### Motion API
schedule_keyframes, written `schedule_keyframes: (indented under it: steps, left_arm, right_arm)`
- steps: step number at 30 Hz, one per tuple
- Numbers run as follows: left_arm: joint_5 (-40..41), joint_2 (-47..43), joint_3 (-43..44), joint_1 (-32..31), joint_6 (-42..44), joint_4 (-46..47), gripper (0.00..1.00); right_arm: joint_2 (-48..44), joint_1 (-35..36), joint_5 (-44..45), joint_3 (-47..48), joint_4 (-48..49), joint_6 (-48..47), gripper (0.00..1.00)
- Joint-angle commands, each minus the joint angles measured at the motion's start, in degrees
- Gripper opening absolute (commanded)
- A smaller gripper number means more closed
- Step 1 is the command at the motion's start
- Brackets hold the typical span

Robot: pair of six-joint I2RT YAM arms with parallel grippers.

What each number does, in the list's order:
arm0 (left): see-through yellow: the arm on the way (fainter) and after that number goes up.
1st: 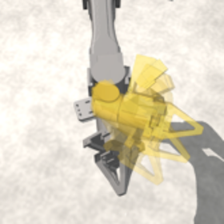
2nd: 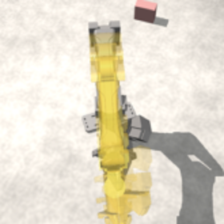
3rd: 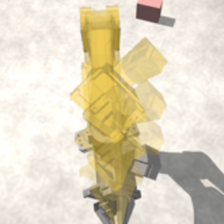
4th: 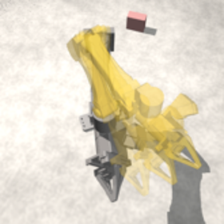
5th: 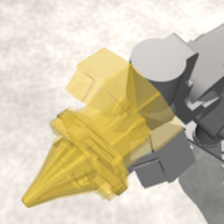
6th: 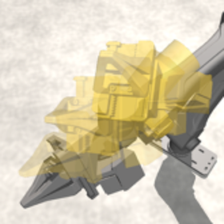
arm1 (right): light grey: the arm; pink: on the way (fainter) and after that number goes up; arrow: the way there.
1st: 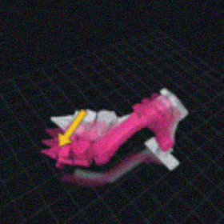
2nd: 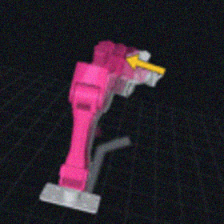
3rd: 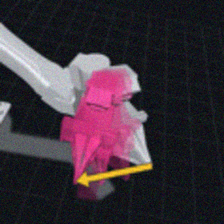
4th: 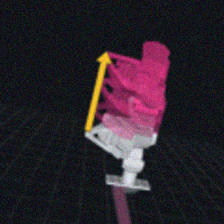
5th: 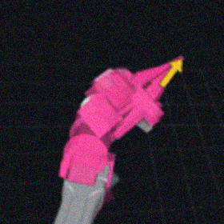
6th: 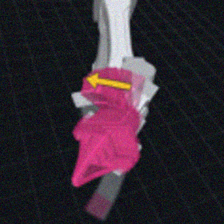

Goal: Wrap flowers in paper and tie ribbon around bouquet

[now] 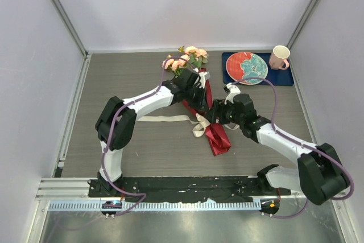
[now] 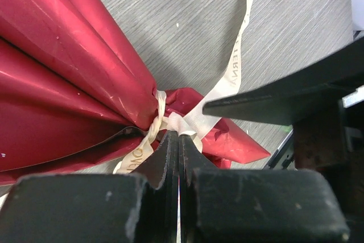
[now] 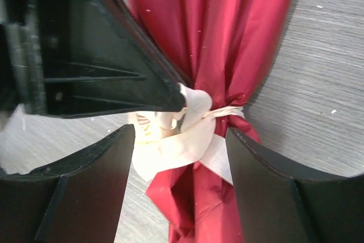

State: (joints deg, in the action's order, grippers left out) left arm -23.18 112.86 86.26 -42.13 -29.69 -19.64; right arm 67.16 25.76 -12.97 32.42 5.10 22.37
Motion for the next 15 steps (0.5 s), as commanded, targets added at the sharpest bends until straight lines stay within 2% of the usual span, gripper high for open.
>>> schedule_keyframes:
  steps: [1, 10, 15]
  left_arm:
    - [-3.0, 0.9, 2.2, 0.7, -1.6, 0.2, 0.0]
    - [-3.9, 1.0, 1.9, 1.2, -3.0, 1.4, 0.0]
    - [-4.8, 0.9, 1.7, 1.2, -3.9, 2.4, 0.0]
  right_arm:
    - [2.8, 0.3, 3.4, -0.2, 10.4, -2.6, 0.72]
    - [5.6, 2.9, 5.7, -1.4, 15.3, -0.6, 0.69]
    - [8.0, 4.7, 7.3, -1.0, 16.1, 0.0, 0.6]
